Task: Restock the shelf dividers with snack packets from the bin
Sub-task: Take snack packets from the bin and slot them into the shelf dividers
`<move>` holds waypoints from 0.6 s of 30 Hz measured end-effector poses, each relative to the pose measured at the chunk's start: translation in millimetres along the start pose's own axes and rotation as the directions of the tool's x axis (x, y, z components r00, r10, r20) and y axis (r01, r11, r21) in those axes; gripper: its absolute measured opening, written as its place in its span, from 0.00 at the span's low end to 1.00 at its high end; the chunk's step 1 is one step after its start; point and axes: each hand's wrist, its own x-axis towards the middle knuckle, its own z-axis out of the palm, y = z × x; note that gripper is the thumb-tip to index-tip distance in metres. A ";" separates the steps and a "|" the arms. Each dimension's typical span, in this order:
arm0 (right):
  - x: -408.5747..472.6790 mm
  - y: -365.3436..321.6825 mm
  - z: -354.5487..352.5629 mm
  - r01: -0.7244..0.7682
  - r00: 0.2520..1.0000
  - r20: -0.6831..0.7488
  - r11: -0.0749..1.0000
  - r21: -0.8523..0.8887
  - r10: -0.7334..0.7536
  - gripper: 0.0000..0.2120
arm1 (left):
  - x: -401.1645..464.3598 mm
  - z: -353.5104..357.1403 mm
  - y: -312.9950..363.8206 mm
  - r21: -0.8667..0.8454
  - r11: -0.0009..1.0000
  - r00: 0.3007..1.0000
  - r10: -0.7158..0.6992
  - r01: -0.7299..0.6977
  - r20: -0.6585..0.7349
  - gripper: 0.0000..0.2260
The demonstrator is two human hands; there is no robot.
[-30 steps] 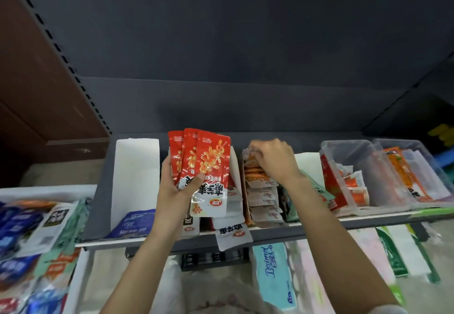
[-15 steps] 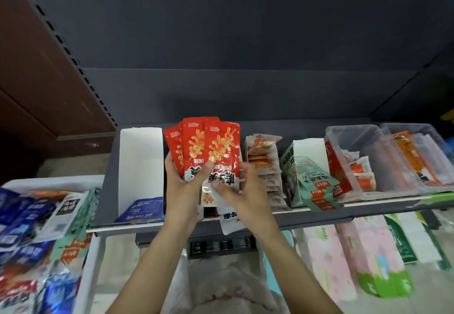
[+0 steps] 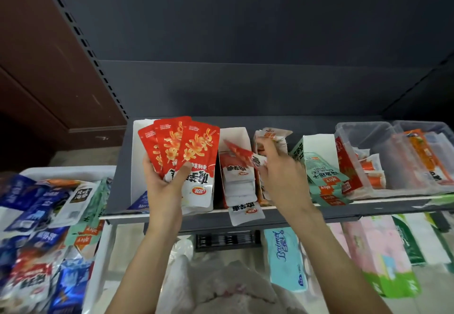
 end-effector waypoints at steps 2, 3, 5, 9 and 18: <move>7.0 -10.9 3.2 0.065 0.994 -0.080 0.984 -0.165 -0.079 0.23 | -0.6 -2.3 1.5 0.011 0.999 0.999 0.033 -0.033 -0.011 0.25; 10.6 -15.8 7.3 0.104 0.988 -0.096 0.976 -0.193 -0.124 0.22 | -0.7 -3.4 1.8 0.023 0.999 0.999 0.049 -0.048 -0.014 0.26; 14.4 -23.4 21.1 0.196 0.977 -0.052 0.968 -0.159 -0.207 0.19 | -0.9 -5.3 2.2 0.050 0.997 0.998 0.064 -0.063 -0.014 0.27; 7.5 -27.7 53.2 0.254 0.954 0.179 0.966 -0.047 -0.242 0.13 | -0.8 -6.5 3.1 0.062 0.996 0.997 0.071 -0.071 -0.012 0.28; -22.4 -55.1 29.5 -0.349 0.929 0.342 0.634 0.690 0.139 0.22 | -1.2 25.8 -3.0 0.022 0.998 0.998 0.060 -0.059 -0.029 0.31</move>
